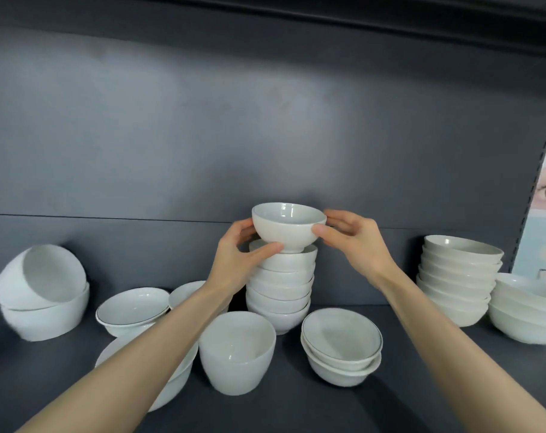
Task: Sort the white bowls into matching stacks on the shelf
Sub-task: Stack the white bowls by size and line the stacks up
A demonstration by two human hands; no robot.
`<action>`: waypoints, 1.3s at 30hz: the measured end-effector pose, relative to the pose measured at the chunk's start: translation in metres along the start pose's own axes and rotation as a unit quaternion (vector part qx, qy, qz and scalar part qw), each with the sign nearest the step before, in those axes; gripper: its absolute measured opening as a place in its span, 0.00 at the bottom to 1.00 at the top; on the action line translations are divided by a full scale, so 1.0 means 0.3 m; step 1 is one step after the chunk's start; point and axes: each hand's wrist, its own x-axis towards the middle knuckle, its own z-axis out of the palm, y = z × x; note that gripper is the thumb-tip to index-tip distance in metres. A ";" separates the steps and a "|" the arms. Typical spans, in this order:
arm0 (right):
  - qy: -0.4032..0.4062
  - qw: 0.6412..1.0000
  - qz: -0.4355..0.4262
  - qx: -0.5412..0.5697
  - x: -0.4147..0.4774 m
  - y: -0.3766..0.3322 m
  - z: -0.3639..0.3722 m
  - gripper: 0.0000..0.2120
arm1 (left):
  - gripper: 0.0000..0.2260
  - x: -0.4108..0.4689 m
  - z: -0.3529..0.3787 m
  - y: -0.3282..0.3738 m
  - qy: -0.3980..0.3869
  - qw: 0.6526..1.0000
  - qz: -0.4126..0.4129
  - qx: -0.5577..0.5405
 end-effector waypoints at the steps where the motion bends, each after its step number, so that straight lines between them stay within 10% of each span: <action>1: -0.009 1.000 -0.002 0.004 0.010 0.013 0.000 0.11 | 0.21 0.003 0.005 -0.010 0.004 1.000 0.000 0.008; 39: -0.078 0.995 0.033 0.044 0.027 0.141 -0.010 0.10 | 0.23 -0.049 -0.005 -0.097 -0.037 0.995 -0.072 0.051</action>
